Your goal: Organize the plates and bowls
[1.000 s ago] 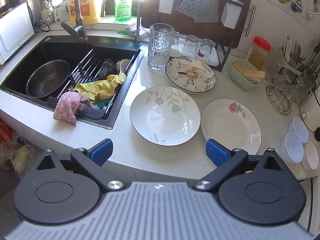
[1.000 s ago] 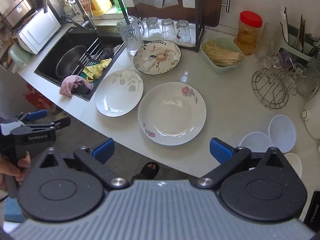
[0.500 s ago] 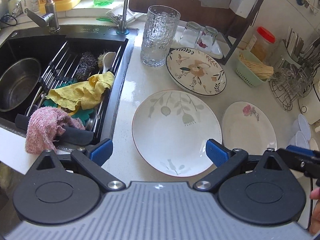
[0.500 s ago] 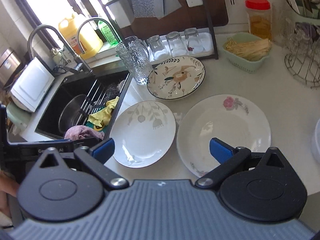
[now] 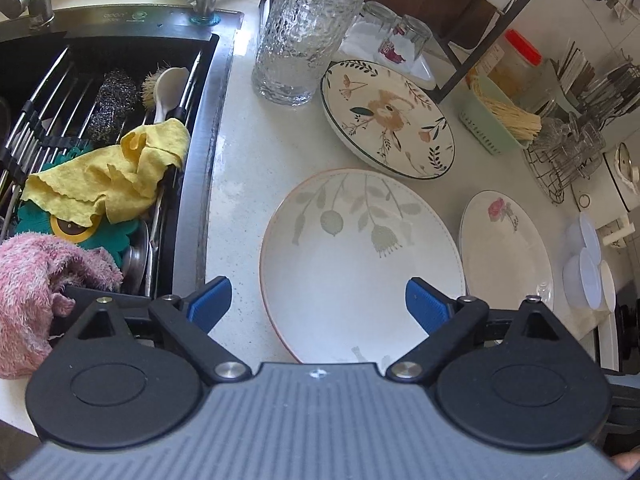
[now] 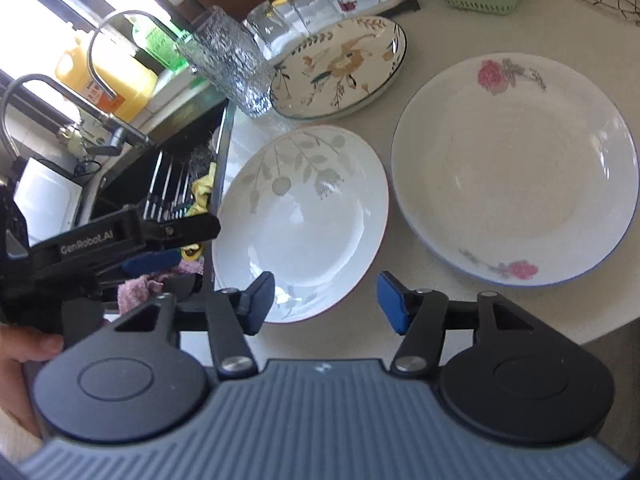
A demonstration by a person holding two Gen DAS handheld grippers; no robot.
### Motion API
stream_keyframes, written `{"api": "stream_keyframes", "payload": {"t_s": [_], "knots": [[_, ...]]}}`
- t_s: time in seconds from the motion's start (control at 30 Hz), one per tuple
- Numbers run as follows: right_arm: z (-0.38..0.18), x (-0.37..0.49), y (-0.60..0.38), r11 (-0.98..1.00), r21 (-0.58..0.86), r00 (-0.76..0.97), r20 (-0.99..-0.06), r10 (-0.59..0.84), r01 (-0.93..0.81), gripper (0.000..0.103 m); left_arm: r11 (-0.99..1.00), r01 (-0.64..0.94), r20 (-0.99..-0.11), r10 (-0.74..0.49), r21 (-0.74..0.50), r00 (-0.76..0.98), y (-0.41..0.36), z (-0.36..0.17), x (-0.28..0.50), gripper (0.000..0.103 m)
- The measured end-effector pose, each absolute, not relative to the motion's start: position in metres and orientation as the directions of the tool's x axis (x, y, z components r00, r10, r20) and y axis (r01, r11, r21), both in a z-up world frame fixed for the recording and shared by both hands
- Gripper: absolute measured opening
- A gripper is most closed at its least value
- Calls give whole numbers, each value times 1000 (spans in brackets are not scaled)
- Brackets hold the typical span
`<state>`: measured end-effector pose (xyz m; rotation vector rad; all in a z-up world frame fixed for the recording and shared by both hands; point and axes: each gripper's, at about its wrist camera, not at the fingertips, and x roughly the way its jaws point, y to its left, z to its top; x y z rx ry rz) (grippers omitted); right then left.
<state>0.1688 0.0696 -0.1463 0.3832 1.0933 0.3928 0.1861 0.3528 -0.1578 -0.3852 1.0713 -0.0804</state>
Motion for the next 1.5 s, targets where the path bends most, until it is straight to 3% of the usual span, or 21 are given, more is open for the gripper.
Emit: {"api": "stream_keyframes", "payload": {"t_s": [0.23,0.3,0.47,0.53,0.7,0.97,1.5], "knots": [[-158,187,72,893,448,431,-800,418,-37,55,933,-117,-852,-254,-341,457,358,-170,199,87],[-160,190,75,898,439,428,-807,407,-26,46,931,-119,-856,-259,-344,449,360,-174,204,79],[-169,197,77,904,427,426,-824,375,30,37,937,-98,-849,-255,-334,462,363,-177,216,61],[-172,199,79,909,414,429,-829,359,39,30,942,-91,-849,-247,-324,467,364,-178,220,58],[-177,210,79,904,422,418,-835,357,72,28,948,-62,-847,-249,-313,469,365,-178,231,46],[-186,223,78,892,448,401,-831,386,68,25,964,-25,-868,-225,-263,443,356,-187,242,43],[-171,221,63,838,543,397,-781,481,53,26,940,-9,-808,-289,-342,514,366,-155,229,43]]}}
